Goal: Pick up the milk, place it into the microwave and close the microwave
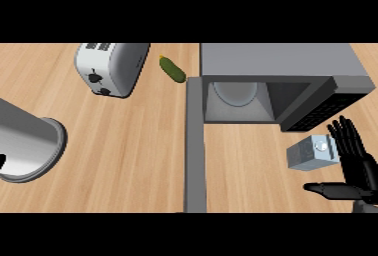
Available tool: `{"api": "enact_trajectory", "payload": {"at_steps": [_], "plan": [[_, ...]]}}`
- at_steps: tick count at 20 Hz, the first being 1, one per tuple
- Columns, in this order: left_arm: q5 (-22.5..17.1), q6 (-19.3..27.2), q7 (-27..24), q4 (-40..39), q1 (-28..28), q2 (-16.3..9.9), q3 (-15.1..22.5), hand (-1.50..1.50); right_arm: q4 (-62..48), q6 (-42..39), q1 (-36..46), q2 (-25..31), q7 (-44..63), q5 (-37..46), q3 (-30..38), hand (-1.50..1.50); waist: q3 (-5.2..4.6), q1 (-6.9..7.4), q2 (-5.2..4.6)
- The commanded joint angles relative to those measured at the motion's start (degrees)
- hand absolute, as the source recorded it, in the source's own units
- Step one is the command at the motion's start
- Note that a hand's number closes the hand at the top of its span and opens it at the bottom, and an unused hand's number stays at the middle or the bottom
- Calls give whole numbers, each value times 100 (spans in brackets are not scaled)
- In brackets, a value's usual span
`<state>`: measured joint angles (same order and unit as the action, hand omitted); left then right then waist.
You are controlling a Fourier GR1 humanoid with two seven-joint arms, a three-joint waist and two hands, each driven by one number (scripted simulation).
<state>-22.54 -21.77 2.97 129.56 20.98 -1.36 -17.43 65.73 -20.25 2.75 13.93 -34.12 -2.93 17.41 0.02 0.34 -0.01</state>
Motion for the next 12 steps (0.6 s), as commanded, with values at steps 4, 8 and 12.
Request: {"api": "enact_trajectory", "payload": {"at_steps": [4, 8, 12], "plan": [[-216, -505, -438, -390, 273, -5, -354, -150, -1135, 69, 681, 333, -390, 56, 232, -150, -1, 19, 1], [-20, -128, -118, 65, 258, 131, -45, -150, -1859, 731, 724, 380, -818, 488, 310, -150, 3, 36, -8], [-109, -156, -34, -154, -62, -38, -199, -150, -2640, 967, 826, 558, -1377, 744, 349, -150, 4, 27, -13]]}}
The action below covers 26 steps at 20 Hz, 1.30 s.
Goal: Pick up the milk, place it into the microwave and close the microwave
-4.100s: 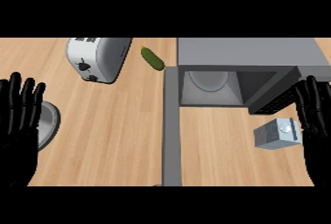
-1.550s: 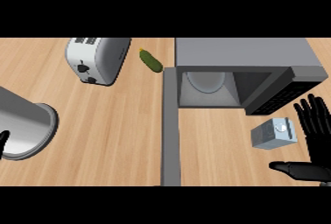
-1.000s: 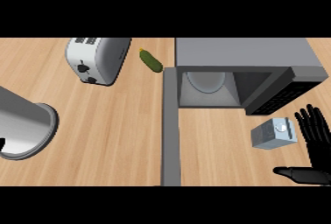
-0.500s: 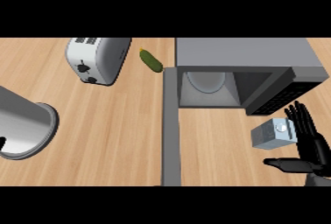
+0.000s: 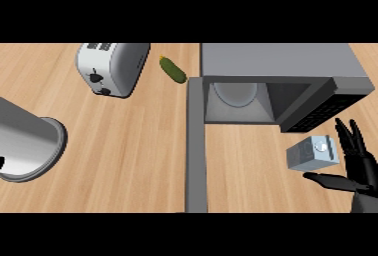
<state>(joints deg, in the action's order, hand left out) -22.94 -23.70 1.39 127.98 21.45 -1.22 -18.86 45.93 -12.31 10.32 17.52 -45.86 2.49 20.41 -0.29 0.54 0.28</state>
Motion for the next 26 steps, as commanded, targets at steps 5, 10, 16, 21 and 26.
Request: {"api": "enact_trajectory", "payload": {"at_steps": [5, 10, 16, 21, 26], "plan": [[-398, -220, 82, 76, 176, -102, -224, -150, -2115, -421, 562, 523, -1009, 99, 227, -150, 40, 52, -47], [9, 28, 47, 80, 34, 72, 5, -150, -1925, -2133, 552, 389, -978, 269, -505, -150, 51, 66, -47], [37, -96, -93, -219, -64, 57, -24, -150, -1561, -1995, 542, 97, -1408, 107, -689, 150, 41, -5, -39], [-255, -206, -51, -407, -150, -202, -247, -150, -1257, -227, 762, -134, -1396, -18, -358, 150, 35, -5, -34], [-210, -136, -78, -397, -223, -153, -290, -150, -793, -706, 735, -441, -1078, -243, -582, 150, 24, -57, -9]]}}
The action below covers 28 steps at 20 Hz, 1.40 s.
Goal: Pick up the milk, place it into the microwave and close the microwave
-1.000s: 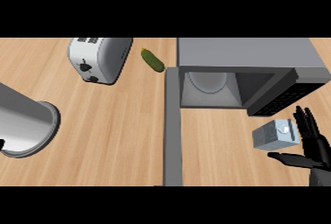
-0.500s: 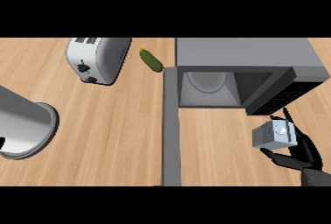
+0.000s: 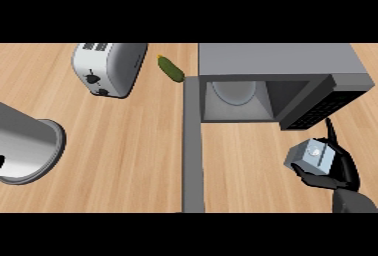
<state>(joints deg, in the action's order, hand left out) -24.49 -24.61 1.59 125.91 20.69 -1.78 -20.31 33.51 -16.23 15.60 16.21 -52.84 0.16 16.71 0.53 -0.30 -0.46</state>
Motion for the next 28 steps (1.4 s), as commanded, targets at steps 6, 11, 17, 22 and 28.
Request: {"api": "enact_trajectory", "payload": {"at_steps": [6, 11, 17, 22, 28], "plan": [[-184, -51, 186, 28, 22, -70, -59, -150, 1190, 887, -351, -981, -369, -103, -222, 150, -56, 17, 65], [-346, -318, -6, 134, 407, 82, -215, -150, 2657, 539, -1033, -1156, 297, -347, -560, 150, -59, 28, 73], [-90, -373, -185, -275, 202, 89, -261, -150, 5053, 830, -1669, -1582, 1883, -368, -1344, 150, -67, -36, 84], [-433, -424, 67, 94, 408, 124, -348, -150, 4939, 1674, -989, -1613, 2344, 203, -1609, 150, -55, 80, 55], [-543, -271, 391, 42, 65, -55, -444, -150, 4521, 2226, -55, -1603, 3213, 657, -1500, 150, -54, 85, 45]]}}
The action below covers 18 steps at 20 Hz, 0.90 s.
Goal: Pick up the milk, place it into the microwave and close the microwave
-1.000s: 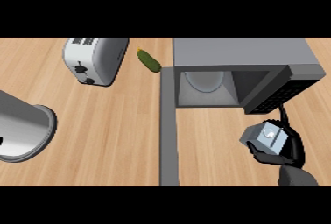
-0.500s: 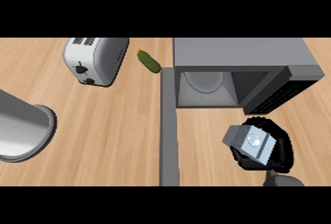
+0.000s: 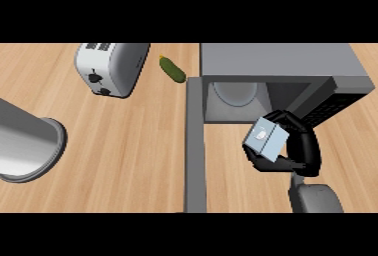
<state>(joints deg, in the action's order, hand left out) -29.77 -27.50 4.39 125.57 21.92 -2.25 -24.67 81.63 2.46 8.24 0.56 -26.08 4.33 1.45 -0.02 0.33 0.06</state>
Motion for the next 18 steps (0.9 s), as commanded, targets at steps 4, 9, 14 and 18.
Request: {"api": "enact_trajectory", "payload": {"at_steps": [4, 9, 14, 18], "plan": [[-8, 8, 86, -39, -156, -55, -143, -150, -1230, 692, 1719, -45, 717, 436, 188, 150, 3, 53, -18], [-75, -135, 62, -176, -108, -8, -229, -150, -2356, 699, 2407, 56, 321, 340, 460, 150, 4, 54, -18], [-166, -450, -168, -638, -254, -218, -309, -150, -3193, 691, 2985, 218, 18, 325, 687, 150, 4, 214, -69], [-43, -343, -86, -481, -358, -128, -140, -150, -3430, 703, 3282, 542, 5, 352, 850, 150, 5, 260, -85]]}}
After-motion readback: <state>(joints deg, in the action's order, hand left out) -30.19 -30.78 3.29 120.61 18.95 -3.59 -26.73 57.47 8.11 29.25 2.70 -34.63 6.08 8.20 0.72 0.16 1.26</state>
